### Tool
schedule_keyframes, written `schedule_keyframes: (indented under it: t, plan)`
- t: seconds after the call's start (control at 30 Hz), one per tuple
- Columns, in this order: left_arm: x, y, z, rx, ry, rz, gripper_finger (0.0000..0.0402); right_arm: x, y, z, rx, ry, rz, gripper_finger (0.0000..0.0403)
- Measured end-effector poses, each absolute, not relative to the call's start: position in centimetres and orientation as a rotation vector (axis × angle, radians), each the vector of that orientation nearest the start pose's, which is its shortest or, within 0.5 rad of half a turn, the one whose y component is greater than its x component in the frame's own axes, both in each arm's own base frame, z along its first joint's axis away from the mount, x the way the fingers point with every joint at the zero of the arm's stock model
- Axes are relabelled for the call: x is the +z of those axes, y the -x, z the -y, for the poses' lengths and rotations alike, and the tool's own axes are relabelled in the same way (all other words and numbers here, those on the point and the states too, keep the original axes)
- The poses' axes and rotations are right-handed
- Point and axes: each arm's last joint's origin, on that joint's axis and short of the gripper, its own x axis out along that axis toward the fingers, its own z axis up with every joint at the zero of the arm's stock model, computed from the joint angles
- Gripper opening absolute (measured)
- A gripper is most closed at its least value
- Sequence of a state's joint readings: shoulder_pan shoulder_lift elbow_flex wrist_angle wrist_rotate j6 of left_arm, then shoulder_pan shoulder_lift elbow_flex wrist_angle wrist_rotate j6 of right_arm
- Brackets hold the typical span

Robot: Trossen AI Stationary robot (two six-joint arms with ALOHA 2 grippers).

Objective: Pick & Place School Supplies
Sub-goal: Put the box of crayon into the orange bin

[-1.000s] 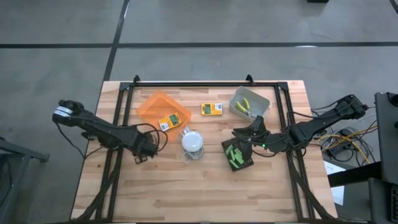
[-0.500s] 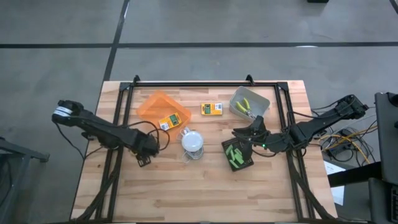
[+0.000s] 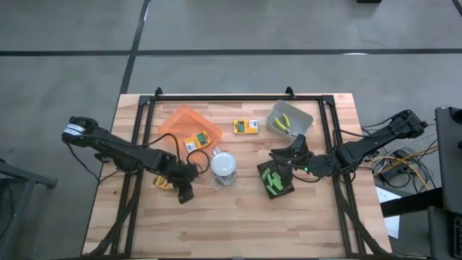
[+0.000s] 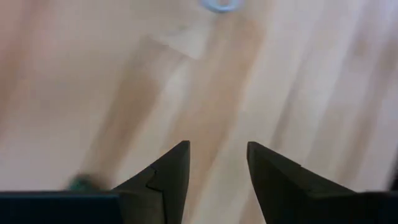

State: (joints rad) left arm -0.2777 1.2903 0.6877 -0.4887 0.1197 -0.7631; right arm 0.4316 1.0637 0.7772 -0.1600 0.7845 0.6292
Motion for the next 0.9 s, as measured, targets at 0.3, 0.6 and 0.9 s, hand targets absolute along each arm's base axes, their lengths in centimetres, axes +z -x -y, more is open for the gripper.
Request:
schedule_keyframes:
  t: [0.3,0.6,0.9]
  plan:
    - [18.9,-19.6,5.5,0.256,0.326,-1.402,0.0165,28.4,-21.1,-7.5,-0.446,-0.357,-0.246,0.0068]
    - [16.0,-17.4,5.0,0.257,0.279,-1.527,0.0165,28.3,-21.1,-7.5,-0.446,-0.357,-0.246,0.0068]
    - [14.8,-16.9,5.0,0.255,0.373,-1.536,0.0165,28.3,-21.1,-7.5,-0.446,-0.357,-0.246,0.0068]
